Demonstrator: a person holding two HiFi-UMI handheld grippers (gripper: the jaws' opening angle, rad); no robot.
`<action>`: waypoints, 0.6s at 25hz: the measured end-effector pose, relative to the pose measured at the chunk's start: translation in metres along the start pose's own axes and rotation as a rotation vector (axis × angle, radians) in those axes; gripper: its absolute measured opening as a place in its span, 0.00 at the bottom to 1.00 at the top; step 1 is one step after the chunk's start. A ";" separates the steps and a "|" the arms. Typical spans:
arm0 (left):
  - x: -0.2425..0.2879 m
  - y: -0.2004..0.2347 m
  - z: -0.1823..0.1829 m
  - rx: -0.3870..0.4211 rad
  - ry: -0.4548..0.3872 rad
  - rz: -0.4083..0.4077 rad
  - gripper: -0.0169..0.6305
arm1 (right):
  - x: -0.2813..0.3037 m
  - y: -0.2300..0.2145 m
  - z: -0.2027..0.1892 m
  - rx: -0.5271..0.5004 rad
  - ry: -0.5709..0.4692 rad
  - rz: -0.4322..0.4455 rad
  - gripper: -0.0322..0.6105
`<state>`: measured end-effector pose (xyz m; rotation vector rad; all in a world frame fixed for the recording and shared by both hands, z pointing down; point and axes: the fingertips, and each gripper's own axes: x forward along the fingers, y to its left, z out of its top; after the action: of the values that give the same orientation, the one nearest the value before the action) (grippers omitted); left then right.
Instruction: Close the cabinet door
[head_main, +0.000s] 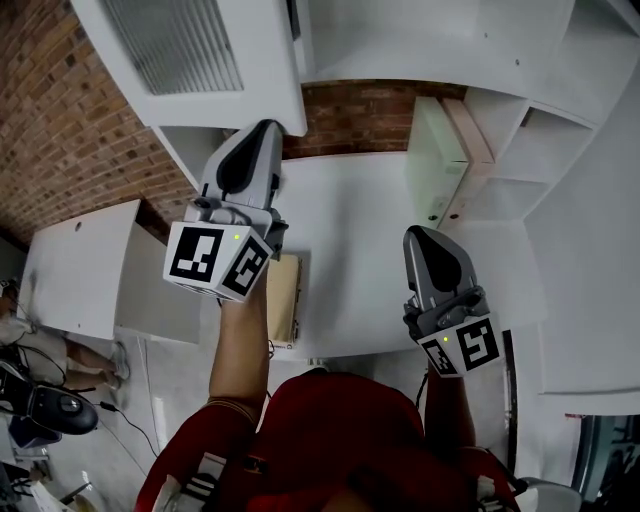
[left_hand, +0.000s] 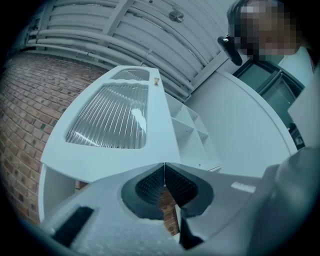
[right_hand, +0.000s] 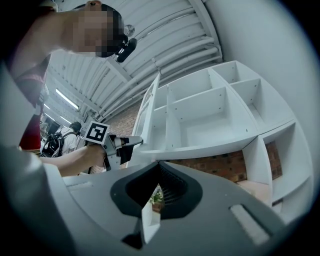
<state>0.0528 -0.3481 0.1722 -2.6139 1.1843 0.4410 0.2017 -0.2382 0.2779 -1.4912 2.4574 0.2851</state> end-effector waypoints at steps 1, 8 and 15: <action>0.003 0.001 -0.001 0.003 0.002 -0.003 0.03 | 0.002 -0.001 -0.002 0.002 0.000 -0.002 0.07; 0.026 0.008 -0.012 0.024 0.007 -0.028 0.03 | 0.017 0.007 -0.013 0.006 0.017 -0.006 0.07; 0.039 0.014 -0.017 0.014 -0.003 -0.060 0.03 | 0.025 0.017 -0.019 -0.004 0.024 -0.034 0.07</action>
<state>0.0699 -0.3897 0.1726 -2.6280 1.1007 0.4230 0.1729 -0.2572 0.2882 -1.5448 2.4491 0.2668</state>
